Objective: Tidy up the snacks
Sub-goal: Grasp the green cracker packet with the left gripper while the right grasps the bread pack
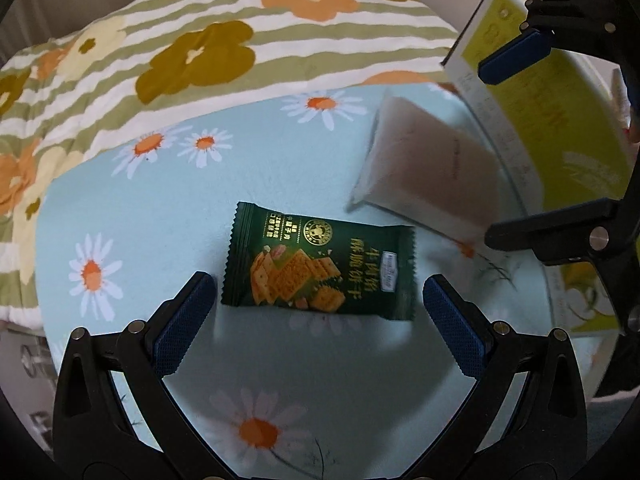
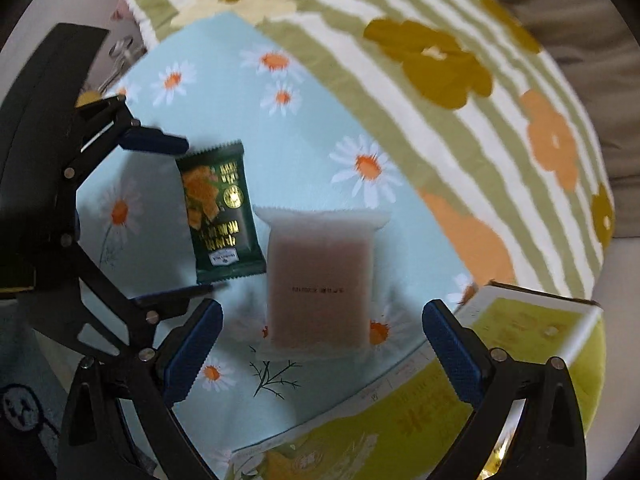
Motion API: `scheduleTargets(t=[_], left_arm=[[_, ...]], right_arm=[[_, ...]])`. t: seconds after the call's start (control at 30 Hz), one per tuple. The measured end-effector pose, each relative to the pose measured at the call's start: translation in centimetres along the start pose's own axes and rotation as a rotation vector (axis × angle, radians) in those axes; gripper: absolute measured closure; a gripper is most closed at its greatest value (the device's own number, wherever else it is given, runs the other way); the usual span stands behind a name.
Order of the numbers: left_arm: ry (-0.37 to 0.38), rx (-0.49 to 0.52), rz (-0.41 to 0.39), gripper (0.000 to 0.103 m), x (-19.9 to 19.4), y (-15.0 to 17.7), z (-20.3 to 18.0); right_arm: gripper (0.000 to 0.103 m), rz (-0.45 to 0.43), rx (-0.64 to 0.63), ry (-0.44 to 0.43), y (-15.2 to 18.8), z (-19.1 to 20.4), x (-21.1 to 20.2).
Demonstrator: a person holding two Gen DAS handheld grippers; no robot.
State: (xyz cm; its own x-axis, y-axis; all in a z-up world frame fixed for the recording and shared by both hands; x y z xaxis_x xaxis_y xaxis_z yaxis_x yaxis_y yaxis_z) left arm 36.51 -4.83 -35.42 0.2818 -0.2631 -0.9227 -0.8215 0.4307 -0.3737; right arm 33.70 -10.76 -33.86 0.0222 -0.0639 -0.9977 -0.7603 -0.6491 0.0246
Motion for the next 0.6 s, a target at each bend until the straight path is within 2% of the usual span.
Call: scheduleTargets(t=[0.2, 0.4, 0.43, 0.53, 0.6], left_arm=[[-0.091, 0.053, -0.021, 0.000, 0.7, -0.5, -0.5], [-0.112, 0.090, -0.022, 0.002, 1.0, -0.6, -0.9], [-0.111, 0.090, -0.019, 0.003, 0.9, -0.6, -0.8], [-0.107, 0.097, -0.026, 0.019, 0.4, -0.6, -0.6], [-0.100, 0.095, -0.018, 0.024, 0.3, -0.7, -0.3]], right_arm=[[0.004, 0.081, -0.035, 0.032, -0.1, 0.0, 1.9], [0.004, 0.117, -0.028, 0.027, -0.1, -0.1, 2.8], [0.004, 0.121, -0.023, 0.026, 0.0, -0.2, 2.9], [0.004, 0.129, -0.003, 0.020, 0.1, -0.4, 3.1], [0.004, 0.135, 0.015, 0.017, 0.0, -0.7, 3.3]])
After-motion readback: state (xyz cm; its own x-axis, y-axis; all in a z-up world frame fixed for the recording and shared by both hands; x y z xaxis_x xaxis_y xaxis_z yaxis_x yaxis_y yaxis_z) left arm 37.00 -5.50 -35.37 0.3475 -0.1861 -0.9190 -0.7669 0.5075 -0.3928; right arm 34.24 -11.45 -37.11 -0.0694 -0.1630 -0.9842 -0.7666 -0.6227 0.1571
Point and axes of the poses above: each gripper's, at about its wrist camera, not at the fingertips, and x roughly the way its jaws point, z to its left, y to its underside, the point moved 6 cm from there along x, roughly the way its jaws point, and after that the axes turned 8 degrees about x, right-handed, at the moved point
